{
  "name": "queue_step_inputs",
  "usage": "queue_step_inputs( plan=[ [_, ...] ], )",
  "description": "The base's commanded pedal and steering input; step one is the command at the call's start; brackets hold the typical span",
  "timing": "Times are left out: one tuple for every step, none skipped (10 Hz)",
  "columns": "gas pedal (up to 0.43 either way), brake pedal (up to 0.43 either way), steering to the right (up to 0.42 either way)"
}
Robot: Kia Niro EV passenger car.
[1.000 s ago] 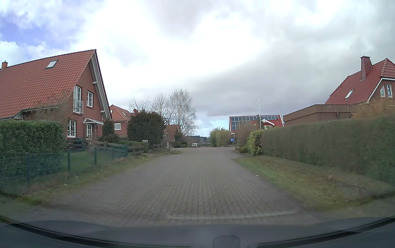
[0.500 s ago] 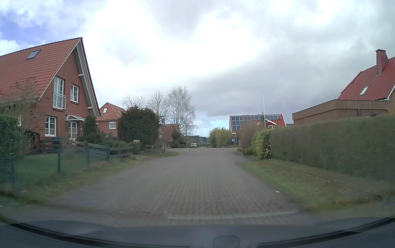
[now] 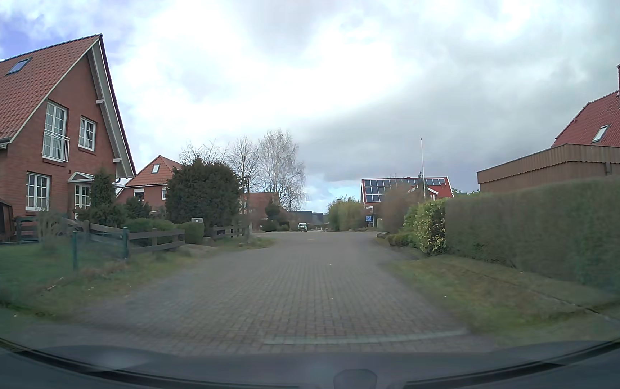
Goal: Follow the waypoints while adhering to traffic rules and regulations
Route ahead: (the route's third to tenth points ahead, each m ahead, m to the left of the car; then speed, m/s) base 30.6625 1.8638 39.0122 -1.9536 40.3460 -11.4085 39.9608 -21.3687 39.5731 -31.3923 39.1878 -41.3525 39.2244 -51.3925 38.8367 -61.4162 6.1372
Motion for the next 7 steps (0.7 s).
queue_step_inputs(
  plan=[
    [0.130, 0.000, 0.001],
    [0.118, 0.000, 0.001],
    [0.118, 0.000, 0.001],
    [0.098, 0.000, 0.001],
    [0.098, 0.000, 0.001],
    [0.098, 0.000, 0.001],
    [0.098, 0.000, 0.001]
  ],
)
